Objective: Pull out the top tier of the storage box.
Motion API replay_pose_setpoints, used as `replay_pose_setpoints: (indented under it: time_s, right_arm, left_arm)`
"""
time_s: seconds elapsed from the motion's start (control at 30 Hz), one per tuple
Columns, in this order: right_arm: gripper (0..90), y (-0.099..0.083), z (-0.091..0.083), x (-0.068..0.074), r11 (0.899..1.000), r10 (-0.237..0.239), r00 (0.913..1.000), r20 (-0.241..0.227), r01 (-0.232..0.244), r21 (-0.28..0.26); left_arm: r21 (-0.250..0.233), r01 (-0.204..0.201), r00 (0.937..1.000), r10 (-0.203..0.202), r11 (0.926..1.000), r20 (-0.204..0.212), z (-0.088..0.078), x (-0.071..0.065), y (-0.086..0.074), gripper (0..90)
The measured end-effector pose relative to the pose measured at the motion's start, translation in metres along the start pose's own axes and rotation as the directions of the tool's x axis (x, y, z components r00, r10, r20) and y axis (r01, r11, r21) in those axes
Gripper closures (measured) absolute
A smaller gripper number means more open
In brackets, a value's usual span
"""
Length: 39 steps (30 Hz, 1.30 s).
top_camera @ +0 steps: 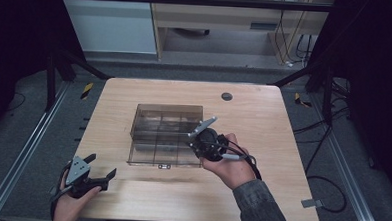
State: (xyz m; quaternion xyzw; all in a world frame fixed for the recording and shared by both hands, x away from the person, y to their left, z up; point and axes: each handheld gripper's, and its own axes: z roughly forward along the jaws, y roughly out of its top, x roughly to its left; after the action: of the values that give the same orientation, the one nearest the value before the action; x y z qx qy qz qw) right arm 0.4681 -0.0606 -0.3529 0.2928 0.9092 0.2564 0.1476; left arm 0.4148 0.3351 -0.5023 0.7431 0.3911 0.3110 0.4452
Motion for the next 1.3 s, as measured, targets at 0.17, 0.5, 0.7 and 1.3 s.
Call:
replay_pose_setpoints:
  time_s: [0.17,0.5,0.7,1.3]
  right_arm:
    - [79.4,0.002,0.003,0.001,1.000,-0.004,1.0000,-0.002,0.004,0.003]
    - [79.3,0.006,0.010,0.001,1.000,0.006,0.9999,-0.008,-0.006,0.012]
    - [79.3,0.006,0.014,0.003,1.000,0.008,0.9999,-0.009,-0.009,-0.004]
    - [79.4,-0.004,0.030,0.003,0.997,0.049,0.9982,-0.035,-0.051,-0.063]
  left_arm:
    - [-0.003,0.001,1.0000,-0.001,1.0000,-0.001,0.000,-0.001,0.000,7.2]
    - [0.000,0.001,1.0000,-0.001,1.0000,0.001,0.000,0.000,0.000,7.2]
    - [0.000,0.002,1.0000,-0.002,1.0000,0.003,0.000,0.000,0.000,7.2]
    - [0.003,-0.001,1.0000,0.001,1.0000,0.002,0.000,-0.001,0.000,7.2]
